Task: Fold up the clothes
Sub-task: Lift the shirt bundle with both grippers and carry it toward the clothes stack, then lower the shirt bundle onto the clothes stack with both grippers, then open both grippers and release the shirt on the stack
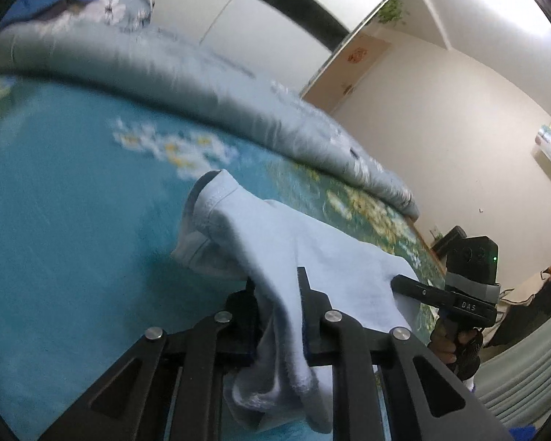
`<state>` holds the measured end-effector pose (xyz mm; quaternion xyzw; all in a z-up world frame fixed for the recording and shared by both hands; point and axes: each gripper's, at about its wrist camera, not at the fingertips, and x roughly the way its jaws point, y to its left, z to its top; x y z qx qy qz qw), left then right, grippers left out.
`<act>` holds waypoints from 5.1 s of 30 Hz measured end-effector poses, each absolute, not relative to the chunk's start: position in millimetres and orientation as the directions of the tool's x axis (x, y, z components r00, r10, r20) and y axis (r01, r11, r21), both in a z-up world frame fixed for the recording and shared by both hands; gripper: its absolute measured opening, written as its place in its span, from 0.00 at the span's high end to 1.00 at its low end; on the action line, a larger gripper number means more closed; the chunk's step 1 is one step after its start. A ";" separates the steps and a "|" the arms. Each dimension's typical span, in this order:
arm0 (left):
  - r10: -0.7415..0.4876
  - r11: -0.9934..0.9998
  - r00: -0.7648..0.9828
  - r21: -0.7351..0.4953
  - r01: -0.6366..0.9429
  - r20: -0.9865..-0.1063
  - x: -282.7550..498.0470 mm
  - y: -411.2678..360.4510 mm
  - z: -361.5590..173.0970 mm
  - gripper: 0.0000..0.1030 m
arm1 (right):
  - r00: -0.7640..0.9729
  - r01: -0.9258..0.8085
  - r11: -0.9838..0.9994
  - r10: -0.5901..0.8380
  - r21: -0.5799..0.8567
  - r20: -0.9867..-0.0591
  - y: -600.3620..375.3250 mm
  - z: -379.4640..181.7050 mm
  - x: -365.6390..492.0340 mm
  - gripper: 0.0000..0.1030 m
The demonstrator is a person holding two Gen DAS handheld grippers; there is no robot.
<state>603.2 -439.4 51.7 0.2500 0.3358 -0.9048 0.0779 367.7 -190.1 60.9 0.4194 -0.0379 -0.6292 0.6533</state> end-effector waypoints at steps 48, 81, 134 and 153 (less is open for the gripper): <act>-0.456 -0.571 -0.716 -0.443 0.691 -0.528 952.7 -733.5 108.1 0.78 | 0.632 0.720 0.280 -0.644 0.635 -0.432 -650.3 114.4 648.0 0.86; -0.610 -0.562 -0.556 -0.186 0.806 -0.565 921.9 -734.1 162.1 0.36 | 0.399 0.910 0.269 -0.779 0.316 -0.483 -637.8 181.4 692.4 0.35; -0.686 -0.526 -0.502 -0.118 0.842 -0.526 915.5 -626.7 126.3 0.35 | 0.443 0.892 0.315 -0.748 0.324 -0.494 -580.9 146.4 721.4 0.35; -0.798 -0.290 -0.284 -0.073 0.954 -0.531 908.5 -551.5 63.9 0.27 | 0.251 0.968 0.196 -0.818 0.159 -0.518 -511.4 96.2 739.7 0.23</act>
